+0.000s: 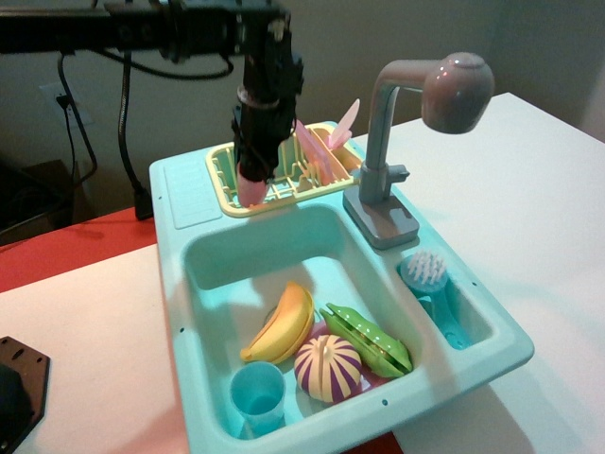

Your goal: Put cup from drying rack to sink

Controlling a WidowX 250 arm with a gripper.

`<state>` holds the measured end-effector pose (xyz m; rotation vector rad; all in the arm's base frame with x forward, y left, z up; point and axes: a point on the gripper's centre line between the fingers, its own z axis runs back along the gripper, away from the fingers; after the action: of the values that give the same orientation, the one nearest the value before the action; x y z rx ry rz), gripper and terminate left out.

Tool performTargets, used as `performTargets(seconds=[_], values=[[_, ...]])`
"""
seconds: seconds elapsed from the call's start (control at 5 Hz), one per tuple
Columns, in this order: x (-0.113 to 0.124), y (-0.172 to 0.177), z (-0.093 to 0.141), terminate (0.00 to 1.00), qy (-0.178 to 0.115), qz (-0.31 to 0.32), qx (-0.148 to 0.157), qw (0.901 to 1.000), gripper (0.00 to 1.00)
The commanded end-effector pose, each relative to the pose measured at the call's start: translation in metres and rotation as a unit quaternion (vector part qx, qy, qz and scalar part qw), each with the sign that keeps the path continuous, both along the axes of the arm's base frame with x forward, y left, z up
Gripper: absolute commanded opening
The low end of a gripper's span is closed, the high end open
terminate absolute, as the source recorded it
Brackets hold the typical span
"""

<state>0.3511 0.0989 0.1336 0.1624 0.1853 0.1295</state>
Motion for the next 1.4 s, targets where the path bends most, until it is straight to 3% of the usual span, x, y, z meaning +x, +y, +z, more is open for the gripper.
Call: performTargets(seconds=[0.0,0.6,0.8,1.2], values=[[0.01,-0.004,0.078,0.0,-0.093,-0.012,0.014,0.9955,0.0],[0.015,-0.09,0.06,0.0,-0.076,-0.068,-0.04,0.994,0.0],[0.015,-0.101,0.055,0.0,-0.074,-0.073,-0.044,0.9936,0.0],[0.007,-0.094,0.028,0.0,-0.085,-0.041,-0.015,0.9954,0.0]])
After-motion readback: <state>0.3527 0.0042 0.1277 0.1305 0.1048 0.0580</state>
